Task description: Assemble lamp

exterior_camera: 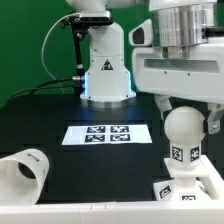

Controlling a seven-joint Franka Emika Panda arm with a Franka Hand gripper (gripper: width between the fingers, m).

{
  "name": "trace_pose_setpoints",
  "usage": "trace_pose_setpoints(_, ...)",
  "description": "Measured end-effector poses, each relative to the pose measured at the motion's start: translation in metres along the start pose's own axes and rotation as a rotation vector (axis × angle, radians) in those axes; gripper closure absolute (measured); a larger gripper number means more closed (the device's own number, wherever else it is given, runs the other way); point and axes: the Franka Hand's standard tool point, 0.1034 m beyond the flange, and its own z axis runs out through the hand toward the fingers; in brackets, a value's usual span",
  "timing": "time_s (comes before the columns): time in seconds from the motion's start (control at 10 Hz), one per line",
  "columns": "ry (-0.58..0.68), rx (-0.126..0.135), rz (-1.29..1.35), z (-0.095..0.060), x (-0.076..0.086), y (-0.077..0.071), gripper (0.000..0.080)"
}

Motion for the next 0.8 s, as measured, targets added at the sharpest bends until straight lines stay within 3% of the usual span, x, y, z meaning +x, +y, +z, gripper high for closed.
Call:
trace_pose_setpoints(0.1,0.000,0.001,-0.163,0.0005,0.0027,-0.0061,0.0101)
trace_pose_setpoints(0.5,-0.001,-0.001,-0.399,0.0026,0.0026,-0.0054,0.0101)
trace_pose_setpoints(0.8,0.034,-0.019,-0.759,0.0086,0.0070,-0.0011,0.0101)
